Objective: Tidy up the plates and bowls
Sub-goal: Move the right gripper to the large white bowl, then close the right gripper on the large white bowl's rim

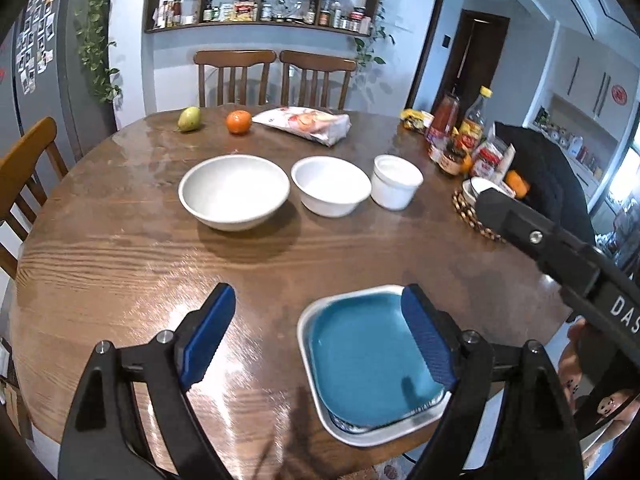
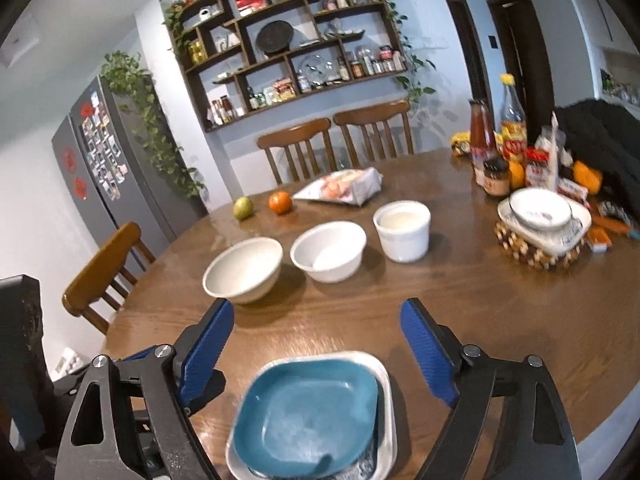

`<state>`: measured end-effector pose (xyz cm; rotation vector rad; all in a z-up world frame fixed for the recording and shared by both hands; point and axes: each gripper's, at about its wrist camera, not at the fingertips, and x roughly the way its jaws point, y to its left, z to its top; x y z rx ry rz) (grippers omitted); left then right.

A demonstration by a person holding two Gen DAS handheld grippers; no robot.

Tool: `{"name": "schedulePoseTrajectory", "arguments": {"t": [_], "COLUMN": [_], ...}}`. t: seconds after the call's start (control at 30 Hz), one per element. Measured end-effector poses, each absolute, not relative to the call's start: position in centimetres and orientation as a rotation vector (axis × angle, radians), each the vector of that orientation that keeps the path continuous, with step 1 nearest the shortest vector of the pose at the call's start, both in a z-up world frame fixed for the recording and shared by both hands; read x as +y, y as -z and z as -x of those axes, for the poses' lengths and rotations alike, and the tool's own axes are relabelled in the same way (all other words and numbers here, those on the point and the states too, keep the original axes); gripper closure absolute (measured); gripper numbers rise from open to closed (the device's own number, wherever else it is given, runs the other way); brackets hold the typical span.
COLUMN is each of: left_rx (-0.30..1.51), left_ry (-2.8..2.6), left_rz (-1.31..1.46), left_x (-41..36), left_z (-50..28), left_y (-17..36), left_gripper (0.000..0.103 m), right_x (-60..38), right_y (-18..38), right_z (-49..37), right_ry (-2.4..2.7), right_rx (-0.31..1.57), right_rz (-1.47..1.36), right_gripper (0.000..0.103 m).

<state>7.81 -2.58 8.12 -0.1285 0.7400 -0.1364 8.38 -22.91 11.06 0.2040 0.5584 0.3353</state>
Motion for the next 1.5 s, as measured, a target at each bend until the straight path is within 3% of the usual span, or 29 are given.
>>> {"name": "schedulePoseTrajectory", "arguments": {"t": [0.53, 0.87, 1.17, 1.5], "left_rx": [0.632, 0.696, 0.875, 0.992], "left_ry": [-0.009, -0.096, -0.114, -0.079], "left_rz": [0.142, 0.242, 0.294, 0.326], "left_x": [3.2, 8.4, 10.3, 10.4], "left_z": [-12.0, -18.3, -22.7, -24.7], "left_y": [-14.1, -14.3, -6.9, -2.5], "left_gripper": [0.017, 0.017, 0.017, 0.019], "right_x": [-18.6, -13.8, -8.7, -4.7], "right_y": [-18.2, -20.3, -13.3, -4.6], "right_z": [-14.6, -21.1, -28.9, -33.8], "right_ry": [-0.472, -0.562, -0.607, -0.639], "right_rx": [0.55, 0.659, 0.909, 1.145], "right_rz": [-0.148, -0.094, -0.021, 0.049], "right_gripper": [0.017, 0.017, 0.017, 0.017]}}
